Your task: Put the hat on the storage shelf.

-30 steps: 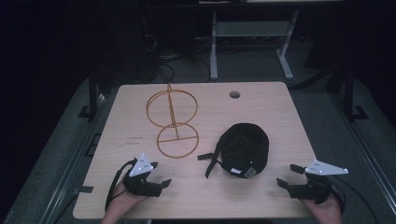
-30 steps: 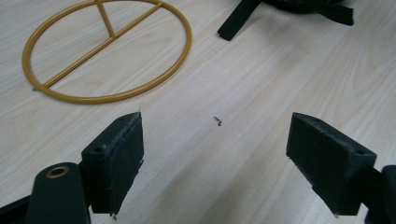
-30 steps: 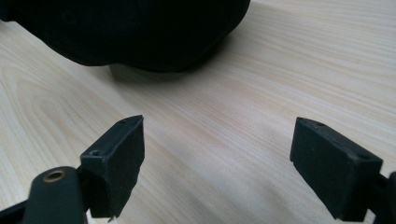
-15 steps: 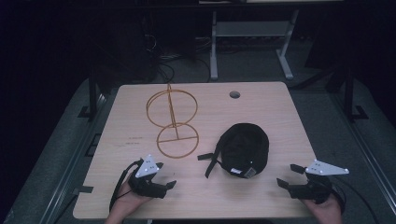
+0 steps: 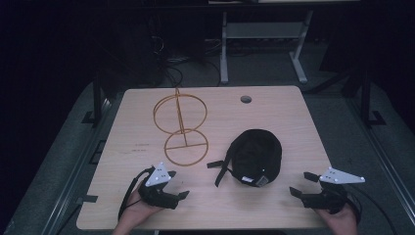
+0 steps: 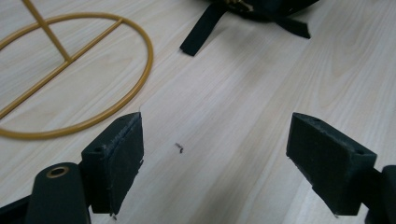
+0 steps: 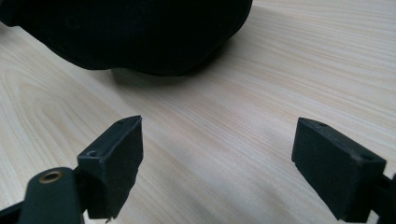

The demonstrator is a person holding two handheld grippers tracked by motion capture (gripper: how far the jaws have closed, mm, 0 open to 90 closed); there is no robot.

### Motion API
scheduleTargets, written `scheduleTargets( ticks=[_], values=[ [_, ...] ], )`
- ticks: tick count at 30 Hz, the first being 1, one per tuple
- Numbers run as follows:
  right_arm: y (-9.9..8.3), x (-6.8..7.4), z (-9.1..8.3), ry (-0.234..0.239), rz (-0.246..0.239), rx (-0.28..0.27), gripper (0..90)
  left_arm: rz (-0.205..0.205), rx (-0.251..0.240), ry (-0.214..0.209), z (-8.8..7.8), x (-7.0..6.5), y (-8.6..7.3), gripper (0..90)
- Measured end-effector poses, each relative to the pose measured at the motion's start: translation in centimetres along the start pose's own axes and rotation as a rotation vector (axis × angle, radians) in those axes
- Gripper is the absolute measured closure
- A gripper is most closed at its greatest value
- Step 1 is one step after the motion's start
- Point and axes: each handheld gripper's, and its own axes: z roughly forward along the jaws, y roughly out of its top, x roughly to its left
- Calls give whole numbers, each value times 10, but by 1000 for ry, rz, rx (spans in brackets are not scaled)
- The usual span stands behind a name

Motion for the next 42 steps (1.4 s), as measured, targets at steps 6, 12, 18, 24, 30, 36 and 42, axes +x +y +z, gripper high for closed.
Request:
scheduleTargets(
  ticks=[6, 12, 18, 24, 30, 36, 42],
  values=[
    [0, 1, 0, 2, 7, -9, 163, 30, -22, -34, 0, -11, 16, 189],
    [-1, 1, 0, 3, 8, -10, 162, 41, -28, -70, 4, -16, 29, 189],
    [0, 1, 0, 17, 19, -16, 162, 68, -22, -94, 12, -22, 42, 189],
    [0, 0, 0, 20, 22, -17, 161, 91, -12, -112, 18, -27, 50, 189],
    [0, 0, 0, 24, 19, -22, 161, 109, -14, -138, 23, -34, 63, 189],
    [0, 2, 0, 28, 14, -26, 162, 150, -8, -156, 27, -42, 78, 189],
    [1, 2, 0, 32, 9, -26, 162, 174, -8, -176, 34, -50, 91, 189]
  ],
)
